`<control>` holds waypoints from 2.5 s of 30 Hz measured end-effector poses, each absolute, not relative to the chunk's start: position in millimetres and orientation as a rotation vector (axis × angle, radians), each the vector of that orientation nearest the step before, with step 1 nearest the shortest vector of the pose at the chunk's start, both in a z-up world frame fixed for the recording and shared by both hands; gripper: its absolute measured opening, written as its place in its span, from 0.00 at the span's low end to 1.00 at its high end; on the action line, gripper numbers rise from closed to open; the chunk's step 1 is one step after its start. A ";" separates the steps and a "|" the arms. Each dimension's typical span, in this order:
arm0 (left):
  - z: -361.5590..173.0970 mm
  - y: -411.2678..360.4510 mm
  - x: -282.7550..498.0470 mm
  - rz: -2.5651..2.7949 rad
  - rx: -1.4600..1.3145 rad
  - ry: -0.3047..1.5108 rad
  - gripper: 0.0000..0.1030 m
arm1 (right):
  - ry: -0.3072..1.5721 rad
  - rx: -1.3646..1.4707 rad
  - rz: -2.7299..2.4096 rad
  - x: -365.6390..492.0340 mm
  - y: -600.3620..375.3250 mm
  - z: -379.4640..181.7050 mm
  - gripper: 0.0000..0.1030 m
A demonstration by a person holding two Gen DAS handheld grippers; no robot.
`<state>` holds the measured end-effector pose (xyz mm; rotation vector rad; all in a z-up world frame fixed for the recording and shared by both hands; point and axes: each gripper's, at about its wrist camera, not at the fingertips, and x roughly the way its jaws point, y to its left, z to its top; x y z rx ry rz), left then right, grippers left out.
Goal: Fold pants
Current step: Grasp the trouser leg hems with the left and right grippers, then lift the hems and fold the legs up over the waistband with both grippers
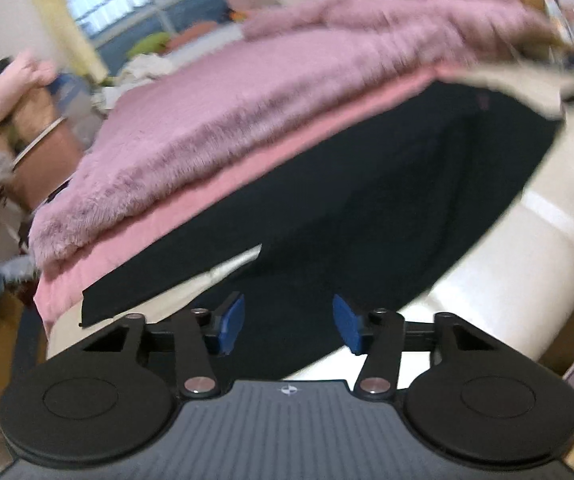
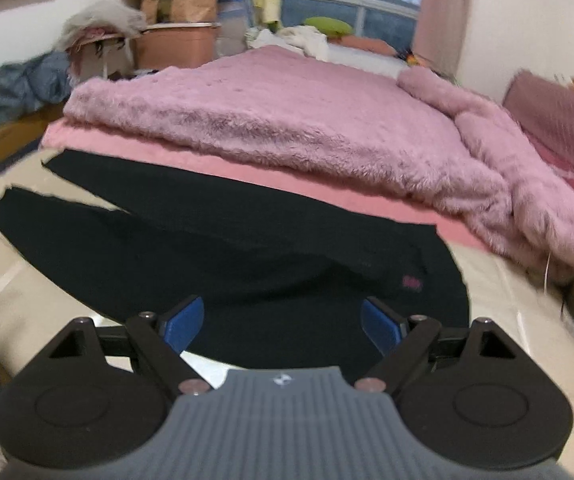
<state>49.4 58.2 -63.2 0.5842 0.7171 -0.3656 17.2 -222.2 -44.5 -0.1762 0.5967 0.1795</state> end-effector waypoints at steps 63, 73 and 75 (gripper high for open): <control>-145.9 78.9 92.3 -0.098 0.673 0.907 0.00 | 0.802 -1.134 0.197 63.1 -344.9 -193.9 0.00; -112.6 74.9 128.5 -0.021 0.699 0.805 0.00 | 0.737 -1.018 0.100 67.3 -341.9 -156.4 0.00; -99.5 71.7 146.2 -0.008 0.701 0.781 0.00 | 0.718 -0.987 0.073 79.7 -341.7 -143.9 0.00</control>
